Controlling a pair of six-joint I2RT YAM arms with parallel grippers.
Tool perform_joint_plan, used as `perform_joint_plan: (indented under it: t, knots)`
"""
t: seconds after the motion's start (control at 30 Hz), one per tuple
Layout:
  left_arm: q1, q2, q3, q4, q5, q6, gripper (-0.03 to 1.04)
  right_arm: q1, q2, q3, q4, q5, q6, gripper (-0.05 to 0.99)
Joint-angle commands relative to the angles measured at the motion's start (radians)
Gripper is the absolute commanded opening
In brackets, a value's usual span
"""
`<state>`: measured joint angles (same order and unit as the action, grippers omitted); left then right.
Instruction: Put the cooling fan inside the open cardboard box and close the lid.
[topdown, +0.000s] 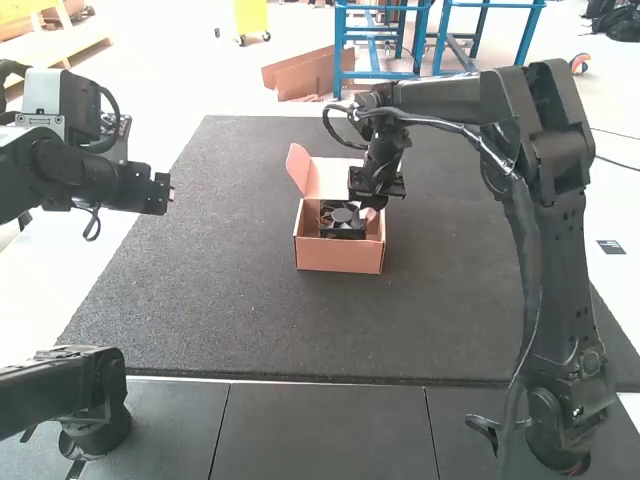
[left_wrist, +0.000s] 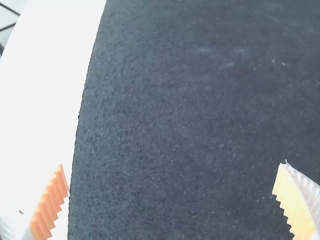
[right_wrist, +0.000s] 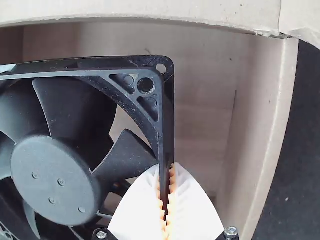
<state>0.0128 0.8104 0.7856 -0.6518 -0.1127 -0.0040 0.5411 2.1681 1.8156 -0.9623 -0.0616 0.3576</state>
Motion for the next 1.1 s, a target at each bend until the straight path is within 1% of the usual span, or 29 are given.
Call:
perform_joint_plan:
  t: [0.0,0.03,0.07,0.1,0.13,0.17,0.2,0.23,0.27,0.33,0.4,0.5,0.53,0.57,0.63,0.67,0.73,0.8,0.9,1.0,1.07]
  knots:
    - [0.001,-0.017,0.023,0.001,-0.013,0.006,0.97,-0.012,0.002,0.034,0.013,0.008,-0.011,-0.01]
    - [0.001,-0.017,0.024,0.003,-0.013,0.006,0.97,-0.012,0.006,0.034,0.014,-0.001,-0.011,0.02]
    - [0.001,-0.017,0.026,0.003,-0.013,0.006,0.97,-0.013,0.009,0.034,0.028,-0.009,-0.011,0.10]
    - [0.001,-0.017,0.027,0.004,-0.013,0.006,0.97,-0.015,0.010,0.039,0.042,-0.030,-0.012,0.23]
    - [0.001,-0.017,0.029,0.006,-0.013,0.006,0.97,-0.015,0.010,0.048,0.043,-0.058,-0.011,0.36]
    - [0.001,-0.017,0.030,0.009,-0.013,0.006,0.97,-0.015,0.010,0.060,0.040,-0.078,-0.011,0.52]
    - [0.001,-0.017,0.030,0.011,-0.013,0.006,0.97,-0.018,0.010,0.077,0.039,-0.104,-0.011,0.74]
    - [0.001,-0.017,0.033,0.014,-0.013,0.006,0.97,-0.021,0.010,0.096,0.034,-0.132,-0.011,0.90]
    - [-0.001,-0.016,0.035,0.017,-0.015,0.006,0.97,-0.023,0.009,0.123,0.023,-0.155,-0.011,0.92]
    - [-0.004,-0.010,0.041,0.023,-0.015,0.006,0.97,-0.032,0.004,0.183,-0.012,-0.187,-0.017,0.92]
    - [-0.005,0.001,0.052,0.035,-0.015,0.007,0.97,-0.043,-0.010,0.186,-0.001,-0.241,-0.023,0.92]
    - [-0.005,0.035,0.069,0.055,-0.015,0.007,0.97,-0.069,-0.110,0.183,0.022,-0.261,-0.040,0.92]
    - [-0.005,0.050,0.075,0.061,-0.015,0.007,0.97,-0.079,-0.140,0.182,0.022,-0.274,-0.062,0.92]
    - [-0.007,0.064,0.083,0.070,-0.015,0.007,0.97,-0.092,-0.159,0.179,0.022,-0.276,-0.100,0.92]
    - [-0.007,0.096,0.096,0.087,-0.015,0.007,0.97,-0.115,-0.197,0.169,0.020,-0.274,-0.174,0.92]
    - [-0.007,0.116,0.104,0.096,-0.015,0.007,0.97,-0.125,-0.220,0.160,0.020,-0.265,-0.207,0.92]
    - [-0.007,0.150,0.121,0.123,-0.015,0.007,0.97,-0.147,-0.277,0.129,0.039,-0.233,-0.240,0.92]
    - [-0.007,0.190,0.142,0.153,-0.015,0.009,0.97,-0.171,-0.337,0.065,0.094,-0.216,-0.278,0.92]
    - [-0.007,0.254,0.185,0.182,-0.016,0.010,0.97,-0.190,-0.433,-0.050,0.185,-0.179,-0.315,0.92]
    - [-0.007,0.323,0.227,0.208,-0.016,0.010,0.97,-0.201,-0.519,-0.176,0.284,-0.176,-0.332,0.92]
    - [-0.008,0.369,0.251,0.231,-0.016,0.010,0.97,-0.204,-0.567,-0.257,0.352,-0.167,-0.318,0.92]
